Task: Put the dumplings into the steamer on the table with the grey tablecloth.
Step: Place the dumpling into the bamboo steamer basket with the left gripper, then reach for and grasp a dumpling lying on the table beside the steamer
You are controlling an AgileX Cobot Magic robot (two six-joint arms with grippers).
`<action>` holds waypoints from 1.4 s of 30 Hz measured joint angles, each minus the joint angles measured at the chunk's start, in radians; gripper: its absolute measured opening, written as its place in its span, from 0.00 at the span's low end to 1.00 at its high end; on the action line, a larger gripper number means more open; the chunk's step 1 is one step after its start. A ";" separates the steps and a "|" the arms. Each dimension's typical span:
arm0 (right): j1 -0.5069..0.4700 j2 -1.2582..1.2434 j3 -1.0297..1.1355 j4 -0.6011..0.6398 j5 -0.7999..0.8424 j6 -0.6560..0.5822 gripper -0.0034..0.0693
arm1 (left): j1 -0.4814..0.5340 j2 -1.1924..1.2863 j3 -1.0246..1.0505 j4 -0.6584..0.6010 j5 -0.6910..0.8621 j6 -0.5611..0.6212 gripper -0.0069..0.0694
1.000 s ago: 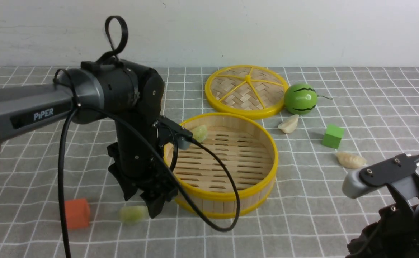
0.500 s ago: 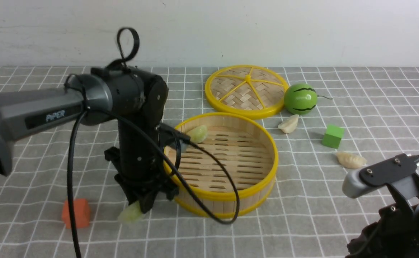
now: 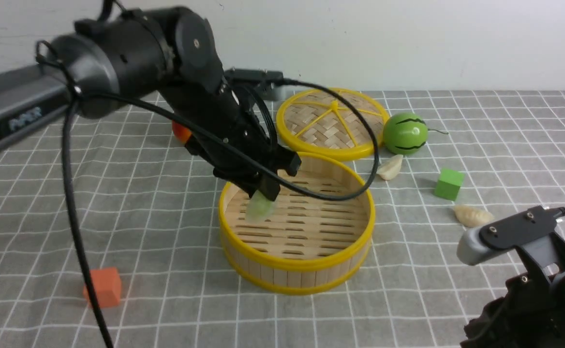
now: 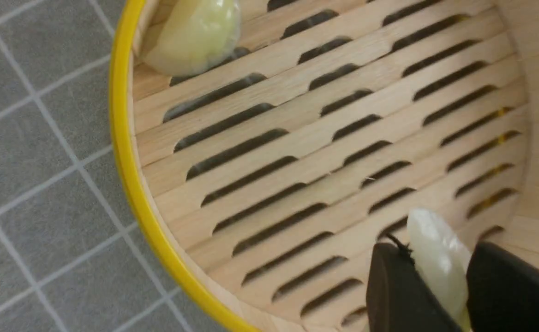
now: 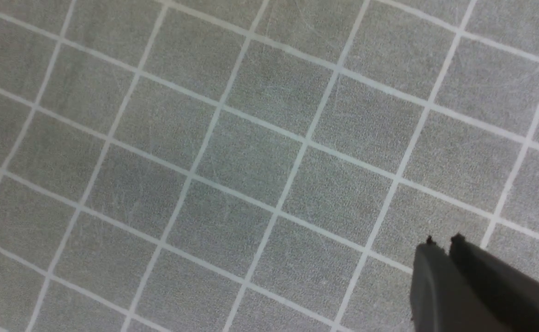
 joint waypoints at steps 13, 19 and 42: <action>-0.009 0.124 -0.238 -0.033 0.057 0.052 0.33 | 0.000 0.108 -0.051 0.047 -0.034 -0.019 0.62; -0.097 0.244 -0.413 -0.032 0.038 0.052 0.56 | 0.000 -0.007 -0.168 0.139 0.150 -0.153 0.55; -0.246 1.044 -1.121 0.044 -0.073 0.281 0.64 | 0.000 -1.105 0.725 0.286 -0.057 0.117 0.07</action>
